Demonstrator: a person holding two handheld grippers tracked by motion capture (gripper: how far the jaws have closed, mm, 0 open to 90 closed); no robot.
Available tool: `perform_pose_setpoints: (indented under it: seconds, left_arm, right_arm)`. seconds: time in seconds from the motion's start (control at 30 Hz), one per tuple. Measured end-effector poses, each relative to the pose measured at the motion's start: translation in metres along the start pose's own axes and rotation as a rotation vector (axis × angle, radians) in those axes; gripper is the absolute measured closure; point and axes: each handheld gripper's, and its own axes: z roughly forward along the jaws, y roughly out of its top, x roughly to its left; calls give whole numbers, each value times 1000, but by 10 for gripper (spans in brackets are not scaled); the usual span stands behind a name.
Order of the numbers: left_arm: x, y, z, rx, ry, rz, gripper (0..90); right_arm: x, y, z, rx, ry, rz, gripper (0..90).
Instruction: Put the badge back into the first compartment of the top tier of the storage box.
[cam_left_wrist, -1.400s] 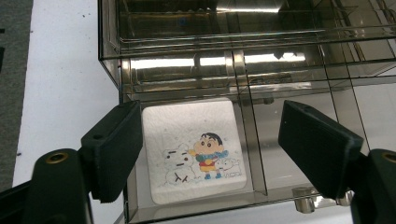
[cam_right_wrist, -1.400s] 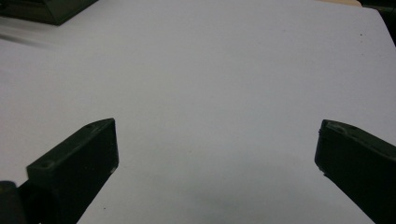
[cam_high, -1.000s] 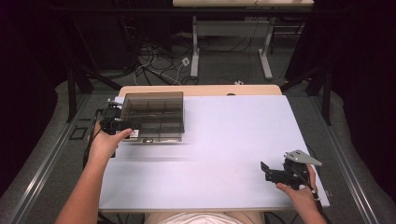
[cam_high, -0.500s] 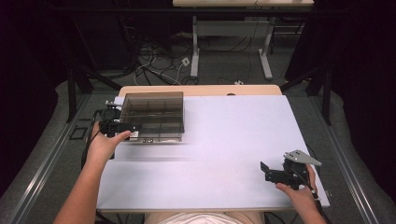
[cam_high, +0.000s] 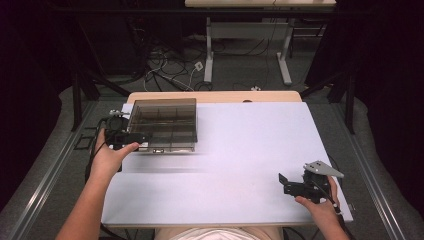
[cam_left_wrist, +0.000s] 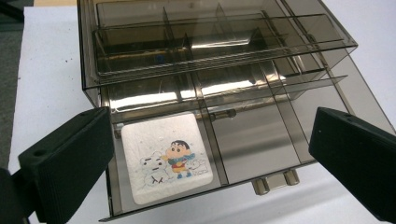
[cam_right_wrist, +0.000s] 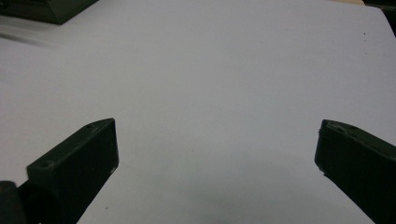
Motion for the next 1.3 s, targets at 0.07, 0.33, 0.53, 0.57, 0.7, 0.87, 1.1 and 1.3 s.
perform_pose_setpoints:
  seconds: [0.07,0.33,0.53,0.57,0.7,0.87,1.1,1.3]
  left_arm:
    - [-2,-2,-1,-23,5,6,3]
    - [-8,-8,-11,-51,-7,63,4]
    - [-12,-15,-19,-69,-14,84,4]
    - [-13,-16,-20,-72,-17,85,4]
    - [-16,-22,-23,-81,-20,99,4]
    - [-20,-30,-28,-99,-26,112,4]
    - [-25,-39,-37,-113,-39,126,4]
    - [-29,-49,-43,-146,-59,125,4]
  right_arm:
    - [0,0,0,0,0,-3,0]
    - [0,0,0,-1,-2,-1,0]
    - [0,0,0,-2,-3,-1,0]
    - [0,0,0,-2,-3,-2,0]
    - [0,0,0,-2,-1,-3,0]
    - [0,0,0,-2,-1,-3,0]
    - [0,0,0,0,0,2,0]
    - [0,0,-1,2,-3,1,0]
